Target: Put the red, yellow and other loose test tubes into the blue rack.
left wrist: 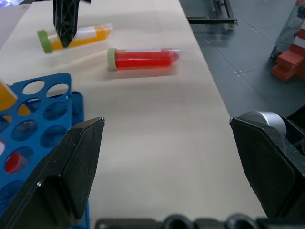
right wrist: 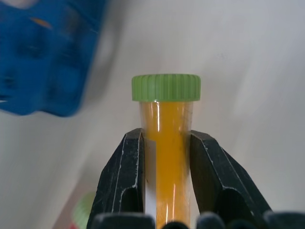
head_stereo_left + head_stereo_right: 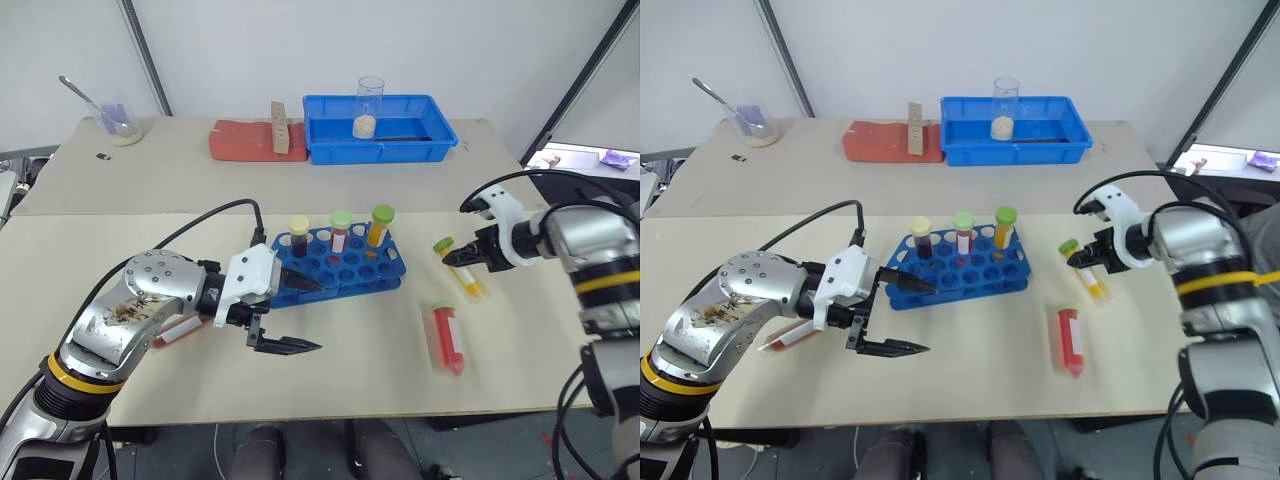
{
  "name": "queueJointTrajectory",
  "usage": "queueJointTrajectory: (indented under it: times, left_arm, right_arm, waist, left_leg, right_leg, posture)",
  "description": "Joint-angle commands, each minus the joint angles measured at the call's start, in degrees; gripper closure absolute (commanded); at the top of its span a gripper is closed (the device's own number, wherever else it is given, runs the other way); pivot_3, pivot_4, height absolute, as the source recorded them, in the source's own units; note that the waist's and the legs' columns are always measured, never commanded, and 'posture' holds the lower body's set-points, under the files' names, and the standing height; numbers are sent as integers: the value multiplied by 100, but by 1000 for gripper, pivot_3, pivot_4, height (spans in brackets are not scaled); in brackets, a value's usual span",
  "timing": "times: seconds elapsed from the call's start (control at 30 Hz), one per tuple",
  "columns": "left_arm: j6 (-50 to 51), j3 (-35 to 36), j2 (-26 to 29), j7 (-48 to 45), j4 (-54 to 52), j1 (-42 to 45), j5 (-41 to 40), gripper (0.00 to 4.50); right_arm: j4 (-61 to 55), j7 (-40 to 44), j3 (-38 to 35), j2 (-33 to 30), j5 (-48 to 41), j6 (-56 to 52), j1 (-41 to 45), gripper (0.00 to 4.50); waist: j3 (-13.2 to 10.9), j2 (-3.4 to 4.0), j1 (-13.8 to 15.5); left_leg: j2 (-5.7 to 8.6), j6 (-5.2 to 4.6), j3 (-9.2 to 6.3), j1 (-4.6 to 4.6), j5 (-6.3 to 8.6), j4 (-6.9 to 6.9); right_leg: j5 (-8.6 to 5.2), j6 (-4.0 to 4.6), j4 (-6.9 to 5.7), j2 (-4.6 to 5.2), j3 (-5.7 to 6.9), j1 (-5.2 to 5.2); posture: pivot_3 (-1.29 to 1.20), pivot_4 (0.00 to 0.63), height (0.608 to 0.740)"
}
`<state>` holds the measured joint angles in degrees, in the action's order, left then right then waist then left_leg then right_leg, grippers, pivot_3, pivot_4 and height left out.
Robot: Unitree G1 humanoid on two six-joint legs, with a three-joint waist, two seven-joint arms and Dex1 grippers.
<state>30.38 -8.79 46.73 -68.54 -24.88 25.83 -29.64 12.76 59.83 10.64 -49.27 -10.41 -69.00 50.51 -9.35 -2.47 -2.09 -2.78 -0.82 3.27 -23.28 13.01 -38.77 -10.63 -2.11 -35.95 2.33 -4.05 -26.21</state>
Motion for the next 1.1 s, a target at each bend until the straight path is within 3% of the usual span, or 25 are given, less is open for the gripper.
queueJointTrajectory:
  times: [0.03, 0.17, 0.23, 0.37, 0.53, 0.7, 1.1]
  left_arm:
    - [-58, 355, -31, 80, 68, -28, -156, 0]
    - [-170, 616, -217, 280, 160, -167, -210, 0]
    - [-180, 682, -314, 391, 212, -190, -205, 0]
    - [-77, 808, -513, 644, 314, -146, -283, 0]
    - [72, 942, -593, 678, 275, -221, -506, 0]
    - [-161, 771, -317, 259, 205, -455, -370, 0]
    - [-301, 818, -253, 165, 78, -839, -354, 0]
  right_arm:
    - [-2102, -224, -1514, 69, -692, 241, -772, 3557]
    - [-3906, -715, -3100, 1319, -1585, 1204, -1880, 3558]
    - [-4503, -1172, -3214, 1894, -1592, 1705, -2402, 3559]
    - [-4909, -1858, -2740, 2723, -1173, 3036, -3281, 3563]
    - [-4332, -2562, -2032, 3432, -446, 4609, -3728, 3564]
    - [-3466, -3068, -1510, 3865, 136, 5889, -3760, 3565]
    - [-2091, -3592, -1253, 4047, 441, 7261, -3782, 3566]
  waist:
    - [0, 0, 7]
    - [0, -1, -10]
    - [0, 0, -3]
    - [0, 0, 8]
    - [0, 0, -30]
    - [1, 1, -63]
    - [1, 1, -40]
  left_leg:
    - [0, 0, -4, 1, 0, 2]
    - [-3, 0, -10, 4, 0, 0]
    - [-4, 0, -17, 6, 0, -3]
    - [-2, 2, -18, 4, -1, -12]
    - [-1, 2, -13, 5, -1, -12]
    - [-5, 2, -14, 13, -1, 0]
    - [-5, 2, -14, 11, -1, -1]
  right_leg:
    - [-2, 0, 0, 0, 4, 1]
    - [-3, -2, -4, -5, 4, 5]
    - [-3, -3, -10, -8, 6, 7]
    - [-3, -3, -12, -7, 6, 10]
    - [-1, -2, -12, -6, 1, 9]
    - [-7, 12, -14, -12, 1, 7]
    - [-11, 20, -11, -10, 2, 8]
  posture:
    - [0, 150, 740]
    - [0, 150, 740]
    - [0, 150, 740]
    - [0, 150, 740]
    - [0, 150, 740]
    - [0, 150, 740]
    - [0, 150, 740]
